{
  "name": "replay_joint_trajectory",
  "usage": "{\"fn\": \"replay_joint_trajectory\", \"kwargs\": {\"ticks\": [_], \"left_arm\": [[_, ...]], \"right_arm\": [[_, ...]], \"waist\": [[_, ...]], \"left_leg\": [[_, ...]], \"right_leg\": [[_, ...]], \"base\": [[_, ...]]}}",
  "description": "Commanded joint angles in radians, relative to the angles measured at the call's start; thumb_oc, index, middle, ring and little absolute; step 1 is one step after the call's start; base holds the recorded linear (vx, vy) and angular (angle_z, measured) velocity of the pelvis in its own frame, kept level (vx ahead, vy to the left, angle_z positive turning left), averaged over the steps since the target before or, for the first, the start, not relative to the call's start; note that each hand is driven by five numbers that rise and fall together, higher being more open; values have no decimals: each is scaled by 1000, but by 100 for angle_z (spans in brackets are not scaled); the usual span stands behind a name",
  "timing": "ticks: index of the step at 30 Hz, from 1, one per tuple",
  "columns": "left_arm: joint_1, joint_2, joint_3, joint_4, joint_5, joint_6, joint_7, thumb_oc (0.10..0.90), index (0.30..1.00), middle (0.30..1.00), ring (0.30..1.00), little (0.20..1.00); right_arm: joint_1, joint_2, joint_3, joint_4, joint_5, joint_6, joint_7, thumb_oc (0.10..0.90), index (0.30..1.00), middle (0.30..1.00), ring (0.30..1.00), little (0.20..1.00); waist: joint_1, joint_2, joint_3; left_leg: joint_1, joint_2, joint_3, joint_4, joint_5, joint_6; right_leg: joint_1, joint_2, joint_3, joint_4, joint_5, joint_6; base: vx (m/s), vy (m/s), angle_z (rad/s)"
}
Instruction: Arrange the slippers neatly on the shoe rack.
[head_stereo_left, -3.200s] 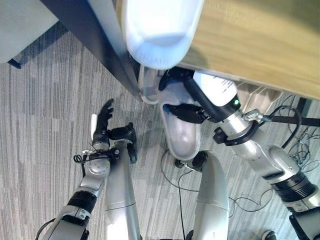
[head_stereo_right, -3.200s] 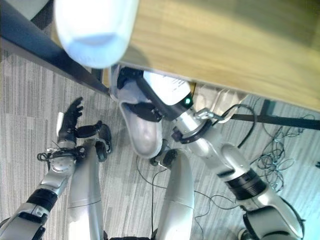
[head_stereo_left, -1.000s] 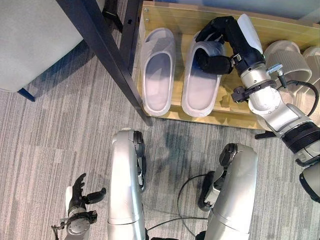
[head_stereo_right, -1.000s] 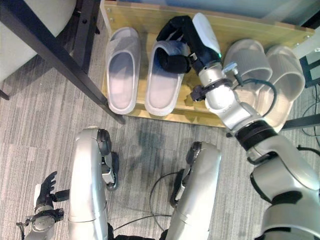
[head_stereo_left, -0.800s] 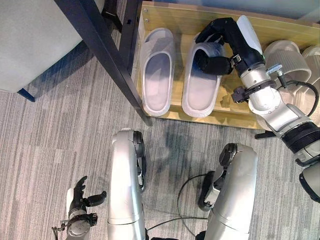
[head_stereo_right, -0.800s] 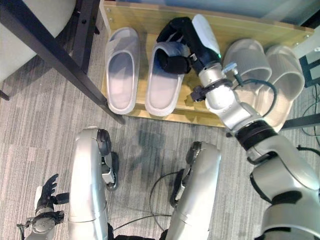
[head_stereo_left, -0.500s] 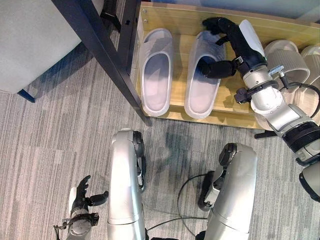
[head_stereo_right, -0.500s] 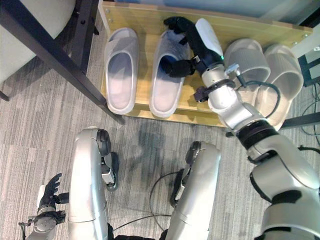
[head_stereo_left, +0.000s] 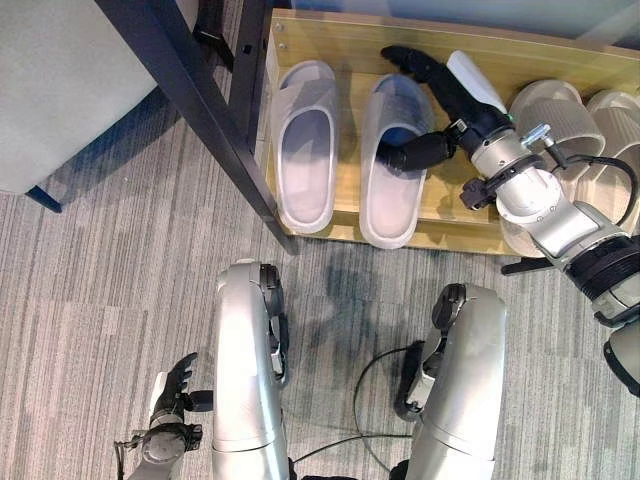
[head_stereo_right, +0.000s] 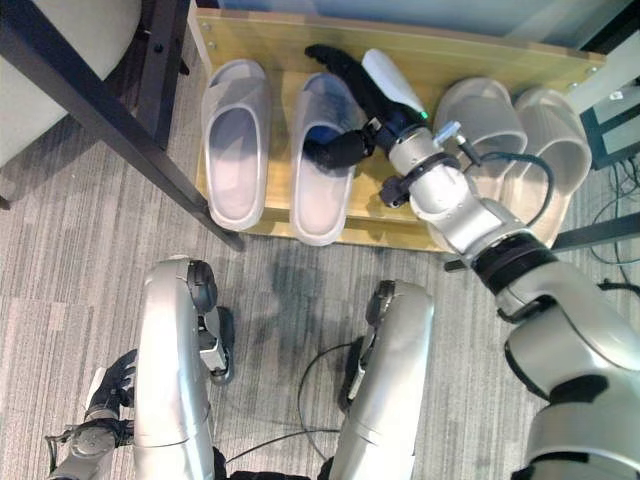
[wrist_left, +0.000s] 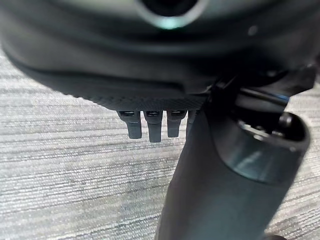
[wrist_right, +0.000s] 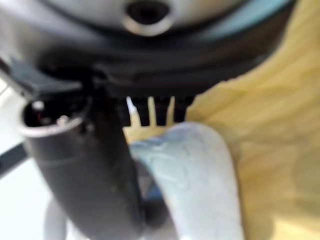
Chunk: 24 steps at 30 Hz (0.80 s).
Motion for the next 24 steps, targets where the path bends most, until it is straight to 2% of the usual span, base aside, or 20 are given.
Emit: {"fn": "replay_joint_trajectory", "kwargs": {"ticks": [1, 4, 9, 17, 24], "left_arm": [[9, 38, -27, 28, 10, 2, 6, 800, 900, 900, 900, 900], [-22, 20, -26, 43, 4, 12, -8, 800, 900, 900, 900, 900], [4, -14, -30, 44, -4, 0, 23, 800, 900, 900, 900, 900], [17, -17, -32, 51, 0, 3, 12, 800, 900, 900, 900, 900], [16, -15, -26, 59, 15, 8, 13, 800, 900, 900, 900, 900]], "right_arm": [[-173, -80, -10, -115, 57, -54, 26, 800, 900, 900, 900, 900], [-140, -97, -9, -189, 76, -50, 55, 800, 900, 900, 900, 900], [-149, -124, 11, -133, 73, -39, 57, 800, 900, 900, 900, 900], [-164, -160, 24, -138, 139, -46, 85, 800, 900, 900, 900, 900], [-147, -180, -3, -161, 133, -52, 76, 800, 900, 900, 900, 900]], "waist": [[40, -14, -23], [29, -24, -23], [31, -17, -23], [32, -18, -23], [30, -20, -23]], "left_leg": [[118, -11, -155, -35, -146, 35], [118, -10, -154, -33, -148, 34], [118, -11, -157, -25, -150, 34], [118, -10, -154, -31, -149, 31], [118, -9, -154, -29, -150, 32]], "right_leg": [[-5, 18, 97, -49, 40, -164], [-5, 20, 99, -49, 39, -161], [-5, 19, 96, -39, 37, -161], [-5, 17, 101, -35, 37, -160], [-5, 18, 97, -36, 38, -161]], "base": [[0, 0, 0], [0, 0, 0], [0, 0, 0], [0, 0, 0], [0, 0, 0]]}}
